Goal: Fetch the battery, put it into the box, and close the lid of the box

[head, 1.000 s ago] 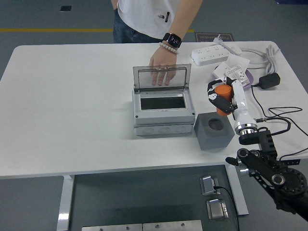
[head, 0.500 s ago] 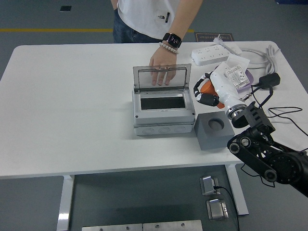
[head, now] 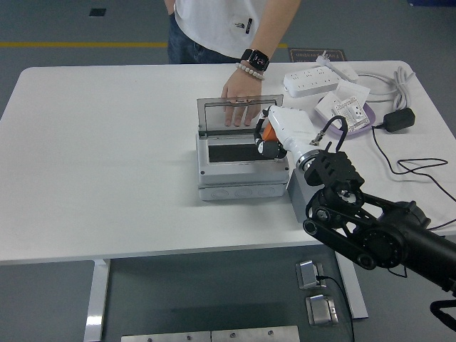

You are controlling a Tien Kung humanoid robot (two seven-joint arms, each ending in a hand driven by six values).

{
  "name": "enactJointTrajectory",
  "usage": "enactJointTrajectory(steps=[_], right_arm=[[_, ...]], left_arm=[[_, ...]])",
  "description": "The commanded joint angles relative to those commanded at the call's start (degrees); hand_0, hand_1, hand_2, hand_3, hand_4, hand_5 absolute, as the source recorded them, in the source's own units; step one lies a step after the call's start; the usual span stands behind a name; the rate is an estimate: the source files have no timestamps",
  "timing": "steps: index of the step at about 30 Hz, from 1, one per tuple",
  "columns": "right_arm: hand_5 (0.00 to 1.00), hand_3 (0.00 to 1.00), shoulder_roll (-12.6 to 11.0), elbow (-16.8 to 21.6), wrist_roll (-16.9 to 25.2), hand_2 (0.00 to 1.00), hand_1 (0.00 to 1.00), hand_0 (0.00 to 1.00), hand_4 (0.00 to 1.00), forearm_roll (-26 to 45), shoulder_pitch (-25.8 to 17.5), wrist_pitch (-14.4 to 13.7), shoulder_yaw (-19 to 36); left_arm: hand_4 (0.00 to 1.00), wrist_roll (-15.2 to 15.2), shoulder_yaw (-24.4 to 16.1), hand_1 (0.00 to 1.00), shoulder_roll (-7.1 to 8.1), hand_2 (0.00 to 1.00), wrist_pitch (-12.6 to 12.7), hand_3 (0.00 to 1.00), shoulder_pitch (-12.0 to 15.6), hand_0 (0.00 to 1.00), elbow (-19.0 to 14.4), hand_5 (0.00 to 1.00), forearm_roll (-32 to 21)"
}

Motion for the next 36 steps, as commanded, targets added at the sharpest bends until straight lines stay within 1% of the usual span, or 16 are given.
enactJointTrajectory(steps=[5,9,10,13,24,29,36], right_arm=[[0.002,0.277,1.95,-1.06,0.28,0.261,0.240,0.110,0.002,0.13,1.38,-0.34,-1.57],[0.002,0.277,3.43,-3.31,1.06,0.261,0.240,0.110,0.002,0.49,2.79,-1.13,-2.49],[0.002,0.275,3.73,-3.89,1.25,0.224,0.206,0.137,0.002,0.67,3.13,-1.34,-2.72],[0.002,0.275,4.75,-5.62,1.62,0.224,0.206,0.137,0.002,1.41,4.16,-1.79,-3.71],[0.002,0.271,8.82,-8.81,2.89,0.224,0.207,0.138,0.002,1.36,5.36,-3.60,-6.17],[0.002,0.268,9.52,-10.14,3.56,0.225,0.207,0.137,0.002,1.25,6.30,-4.55,-7.15],[0.002,0.266,9.56,-11.43,4.11,0.225,0.207,0.137,0.002,1.86,7.05,-5.33,-7.85]], left_arm=[[0.002,0.08,0.04,0.597,0.05,0.529,-0.11,0.487,-0.08,0.391,0.00,0.002,0.02],[0.002,0.12,0.07,0.597,0.08,0.529,-0.17,0.487,-0.16,0.391,0.00,0.002,0.04],[0.002,0.13,0.09,0.599,0.09,0.529,-0.19,0.488,-0.18,0.392,0.00,0.002,0.05],[0.002,0.14,0.06,0.599,0.16,0.529,-0.25,0.488,-0.28,0.392,0.00,0.002,0.15],[0.002,0.28,0.25,0.601,0.32,0.531,-0.49,0.488,-0.78,0.392,0.00,0.002,0.47],[0.002,0.34,0.12,0.601,0.42,0.531,-0.58,0.488,-0.96,0.392,0.00,0.002,0.84],[0.002,0.32,0.36,0.601,0.48,0.530,-0.61,0.488,-1.05,0.392,0.00,0.002,0.71]])
